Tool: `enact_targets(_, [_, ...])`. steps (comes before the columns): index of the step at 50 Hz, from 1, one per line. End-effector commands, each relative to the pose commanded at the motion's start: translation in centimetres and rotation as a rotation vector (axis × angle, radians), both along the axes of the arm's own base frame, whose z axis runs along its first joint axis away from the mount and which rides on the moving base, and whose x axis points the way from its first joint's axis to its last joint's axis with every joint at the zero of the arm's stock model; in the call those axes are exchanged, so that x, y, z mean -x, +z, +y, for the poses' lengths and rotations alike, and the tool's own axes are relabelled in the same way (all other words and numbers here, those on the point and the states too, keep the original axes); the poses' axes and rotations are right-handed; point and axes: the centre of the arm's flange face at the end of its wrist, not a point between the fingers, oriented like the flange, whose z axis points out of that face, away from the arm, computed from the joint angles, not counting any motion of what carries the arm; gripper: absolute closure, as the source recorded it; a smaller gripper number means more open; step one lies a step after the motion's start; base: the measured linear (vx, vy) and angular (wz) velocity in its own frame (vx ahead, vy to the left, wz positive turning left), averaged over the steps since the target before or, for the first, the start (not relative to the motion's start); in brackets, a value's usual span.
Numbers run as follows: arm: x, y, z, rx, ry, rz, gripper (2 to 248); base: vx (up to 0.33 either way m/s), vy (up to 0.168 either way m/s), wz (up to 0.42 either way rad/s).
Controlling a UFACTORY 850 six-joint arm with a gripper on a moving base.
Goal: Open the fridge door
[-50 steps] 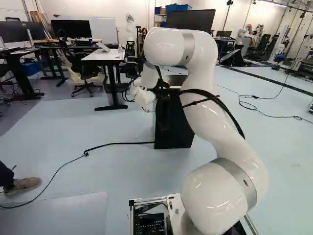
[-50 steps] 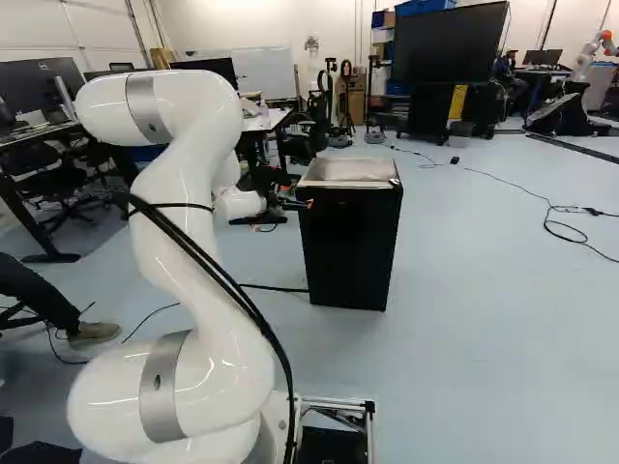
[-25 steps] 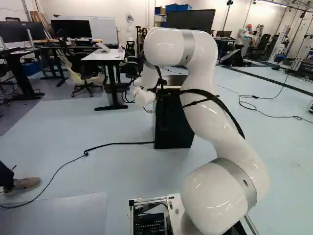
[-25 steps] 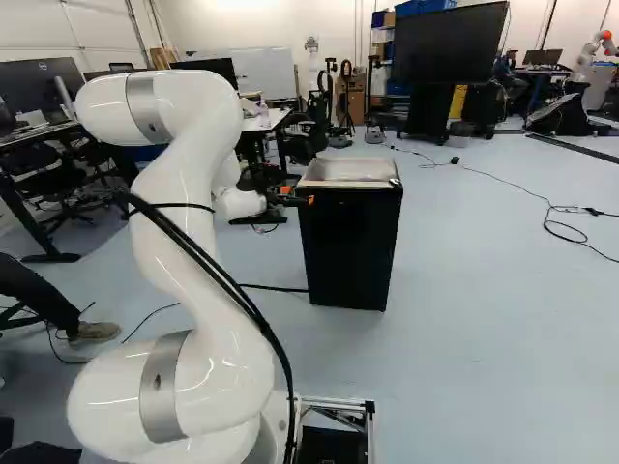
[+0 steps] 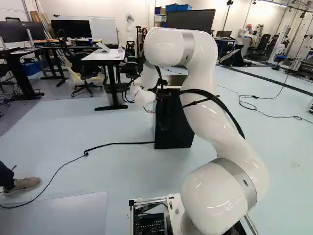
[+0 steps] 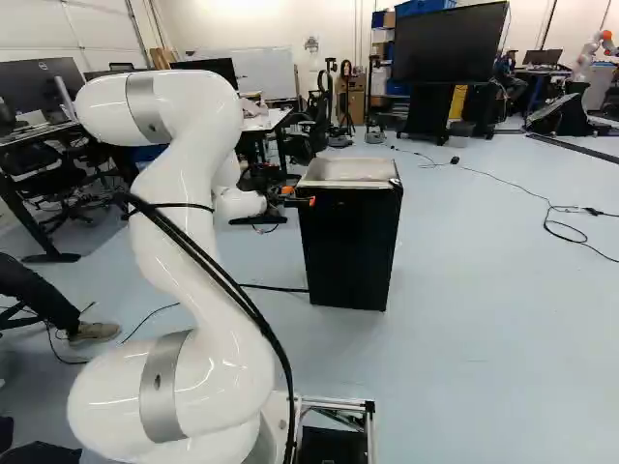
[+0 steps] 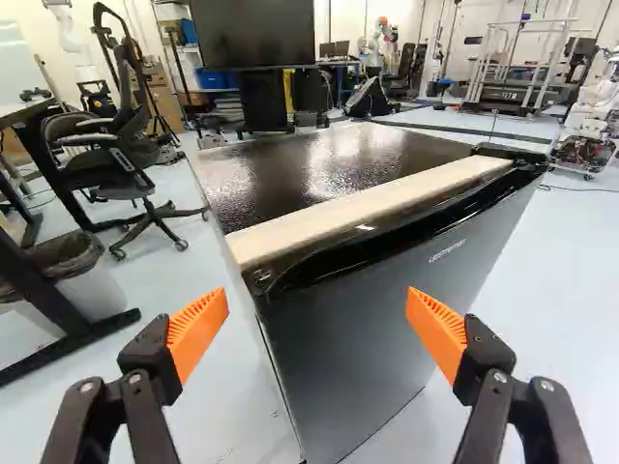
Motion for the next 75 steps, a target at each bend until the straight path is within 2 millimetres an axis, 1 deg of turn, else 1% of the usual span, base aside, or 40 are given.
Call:
enact_targets(37, [-1.0, -0.1, 0.0, -0.003, -0.008, -0.011, 3, 0.000, 0.000, 0.000])
enact_targets(75, [-1.0, -0.1, -1.1, -0.003, -0.023, -0.009, 3, 0.000, 0.000, 0.000])
